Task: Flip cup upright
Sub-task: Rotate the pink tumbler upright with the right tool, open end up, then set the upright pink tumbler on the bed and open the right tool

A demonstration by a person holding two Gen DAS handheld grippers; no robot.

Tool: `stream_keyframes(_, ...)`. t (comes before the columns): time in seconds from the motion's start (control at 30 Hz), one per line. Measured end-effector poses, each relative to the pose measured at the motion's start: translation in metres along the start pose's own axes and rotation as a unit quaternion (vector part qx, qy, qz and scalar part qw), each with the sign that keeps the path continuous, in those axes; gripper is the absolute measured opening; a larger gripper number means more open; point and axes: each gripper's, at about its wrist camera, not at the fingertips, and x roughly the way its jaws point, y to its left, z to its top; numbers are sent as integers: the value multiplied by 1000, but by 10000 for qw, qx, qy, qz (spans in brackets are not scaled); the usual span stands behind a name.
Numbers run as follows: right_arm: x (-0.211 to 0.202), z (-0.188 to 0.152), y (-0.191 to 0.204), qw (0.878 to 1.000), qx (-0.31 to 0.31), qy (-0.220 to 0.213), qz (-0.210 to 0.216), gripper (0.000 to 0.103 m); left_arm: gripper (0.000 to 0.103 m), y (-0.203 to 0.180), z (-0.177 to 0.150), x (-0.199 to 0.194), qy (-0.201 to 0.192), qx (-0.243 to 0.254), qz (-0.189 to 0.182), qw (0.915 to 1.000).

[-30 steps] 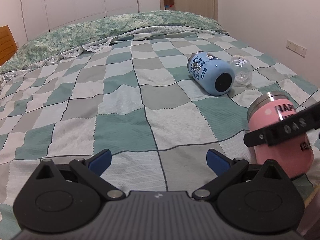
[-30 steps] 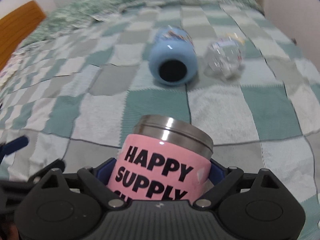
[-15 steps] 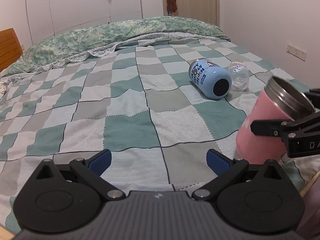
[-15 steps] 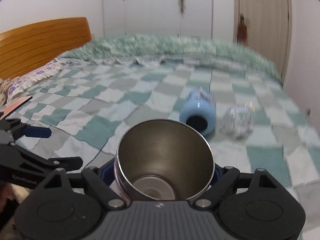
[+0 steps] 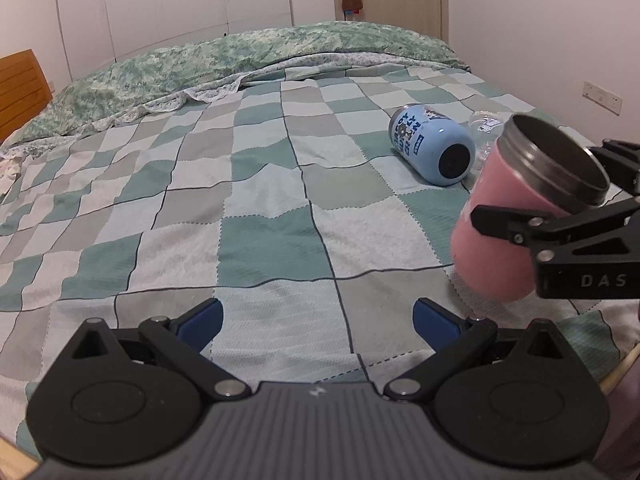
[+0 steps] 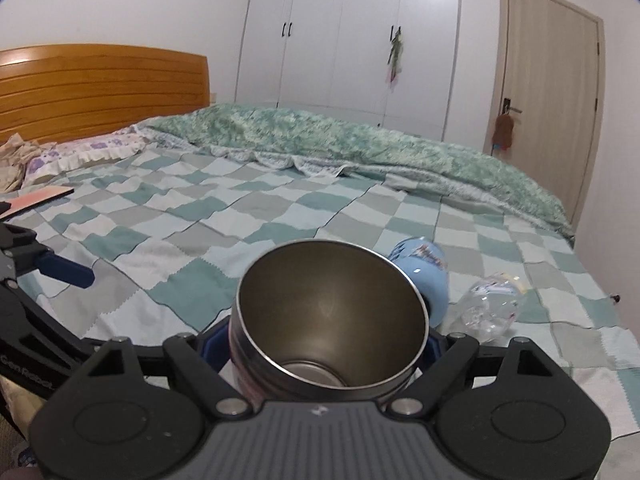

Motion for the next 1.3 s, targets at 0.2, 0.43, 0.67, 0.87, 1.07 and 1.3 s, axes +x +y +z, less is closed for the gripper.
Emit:
stream_keyframes(0.2,16,0,11,9996,-92,114,221,87,103,5,-5,0,52,-96,53,9999)
stream_keyframes(0.43,30,-9,20,9993,-234,191,216,87,103,10,-9,2,131,-163,108,9997)
stream_keyframes(0.67,26,-9,12,9994,-76,218,276,87,103,9,-9,0,130,-229,148,9995)
stream_keyframes(0.87,2,-7,7,9993,12,-110,355,101,103,4,-10,-11,65,-296,173,9994)
stream_keyframes(1.07,-35,-10,0,9988,108,-416,248,103,103,-10,-13,-36,-121,-395,185,9990)
stream_keyframes(1.3,-104,-28,-21,9948,422,-923,-66,103,103,-41,-23,-83,-492,-526,181,9972)
